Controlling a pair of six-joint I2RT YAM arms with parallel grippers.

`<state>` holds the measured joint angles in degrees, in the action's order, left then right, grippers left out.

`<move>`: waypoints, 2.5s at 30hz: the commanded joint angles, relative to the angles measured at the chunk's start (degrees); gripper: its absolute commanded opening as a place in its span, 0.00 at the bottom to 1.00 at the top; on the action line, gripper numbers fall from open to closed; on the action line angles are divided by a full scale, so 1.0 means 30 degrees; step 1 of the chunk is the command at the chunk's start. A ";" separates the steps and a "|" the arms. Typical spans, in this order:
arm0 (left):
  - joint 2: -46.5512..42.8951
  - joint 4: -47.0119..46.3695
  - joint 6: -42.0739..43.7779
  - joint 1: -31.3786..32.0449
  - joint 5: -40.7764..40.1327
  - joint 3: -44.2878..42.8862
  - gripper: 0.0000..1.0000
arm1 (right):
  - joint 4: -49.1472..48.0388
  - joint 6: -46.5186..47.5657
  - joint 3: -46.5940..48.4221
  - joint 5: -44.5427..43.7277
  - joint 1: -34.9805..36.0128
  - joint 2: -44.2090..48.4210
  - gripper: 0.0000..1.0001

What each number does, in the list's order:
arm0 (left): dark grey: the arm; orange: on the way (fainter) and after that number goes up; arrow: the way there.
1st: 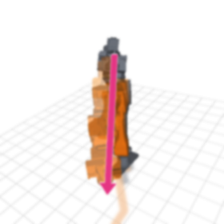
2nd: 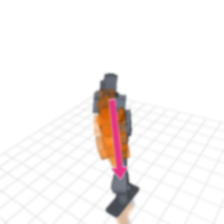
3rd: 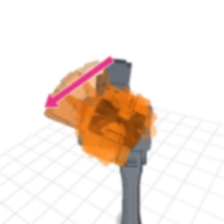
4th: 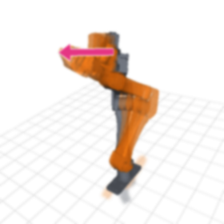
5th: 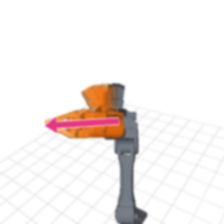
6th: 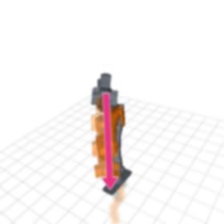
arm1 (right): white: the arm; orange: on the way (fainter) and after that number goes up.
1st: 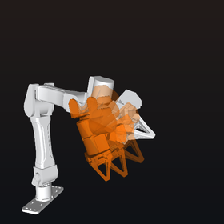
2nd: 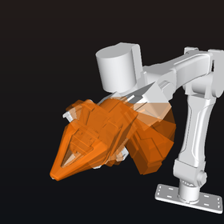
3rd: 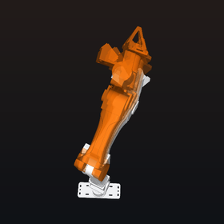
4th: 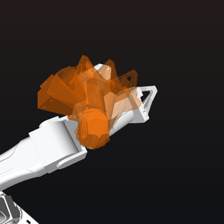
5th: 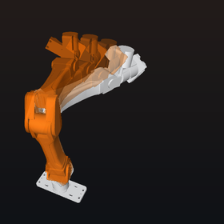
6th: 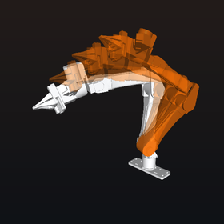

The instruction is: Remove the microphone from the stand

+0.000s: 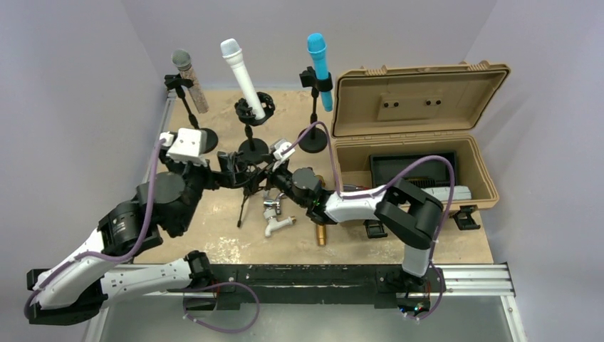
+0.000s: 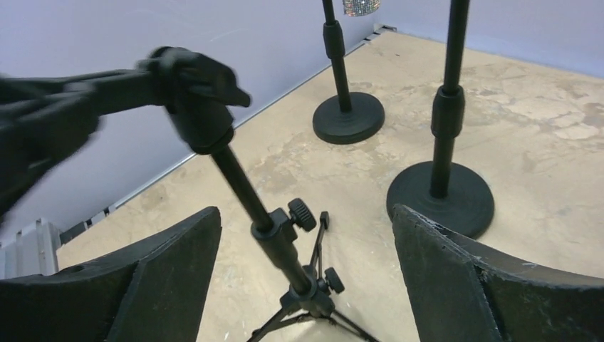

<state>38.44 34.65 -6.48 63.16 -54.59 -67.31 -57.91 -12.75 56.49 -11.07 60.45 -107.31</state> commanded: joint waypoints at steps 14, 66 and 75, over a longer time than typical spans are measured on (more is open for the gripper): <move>0.3400 1.6386 -2.1804 -0.2863 0.5112 -0.5925 0.97 | 0.2972 -0.0099 -0.2272 -0.1318 0.0008 0.4812 0.91; 0.0959 0.9760 -1.1823 -1.2941 1.8983 -0.1539 0.00 | 0.2861 0.0668 -0.2609 -0.1500 -0.0080 0.5376 0.90; 0.1554 1.3793 -1.2089 -1.3649 1.8255 -0.5787 0.00 | 0.3200 0.0936 -0.2026 -0.0409 -0.0084 0.4767 0.90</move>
<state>43.94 70.98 -44.01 23.09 -0.34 -80.93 -47.42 -11.05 47.70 -13.98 60.31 -92.12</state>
